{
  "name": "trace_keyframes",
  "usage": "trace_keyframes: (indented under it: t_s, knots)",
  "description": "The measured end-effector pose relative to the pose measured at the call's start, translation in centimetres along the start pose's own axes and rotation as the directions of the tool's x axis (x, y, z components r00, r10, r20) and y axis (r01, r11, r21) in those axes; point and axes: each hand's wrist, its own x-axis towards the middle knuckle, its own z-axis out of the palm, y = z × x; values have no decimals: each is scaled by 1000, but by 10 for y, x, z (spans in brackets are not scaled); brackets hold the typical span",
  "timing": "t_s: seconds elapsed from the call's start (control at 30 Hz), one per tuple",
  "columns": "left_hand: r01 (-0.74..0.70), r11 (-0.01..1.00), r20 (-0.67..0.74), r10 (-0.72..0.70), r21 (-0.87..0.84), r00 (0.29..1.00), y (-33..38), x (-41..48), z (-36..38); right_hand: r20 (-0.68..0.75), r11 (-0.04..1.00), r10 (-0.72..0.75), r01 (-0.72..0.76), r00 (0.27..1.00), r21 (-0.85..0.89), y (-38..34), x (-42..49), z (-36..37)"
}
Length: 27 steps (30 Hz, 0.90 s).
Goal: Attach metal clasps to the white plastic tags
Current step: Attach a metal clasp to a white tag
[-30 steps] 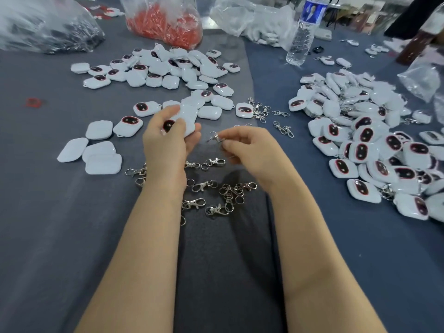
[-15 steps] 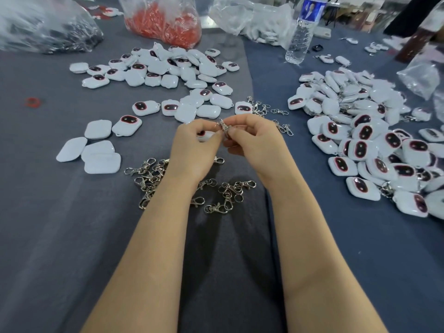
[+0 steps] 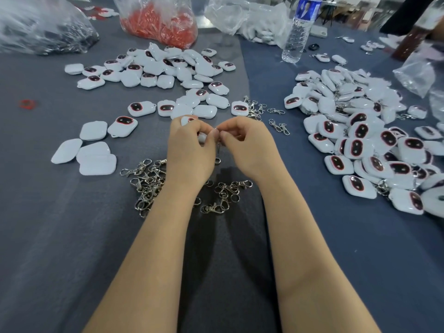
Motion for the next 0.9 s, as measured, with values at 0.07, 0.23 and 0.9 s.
trace_keyframes:
  t_s: [0.07,0.23,0.9]
  knots:
    - [-2,1000,1,2,4,1000,0,0,0,-7,1000,-7,7,1000,-7,0,0,0]
    - [35,999,11,-35,-23,999,0,0,2,-40,1000,27,-27,999,-9,0,1,1]
    - [45,999,25,-44,-19,999,-2,2,2,-21,997,33,-31,999,72,-3,-2,4]
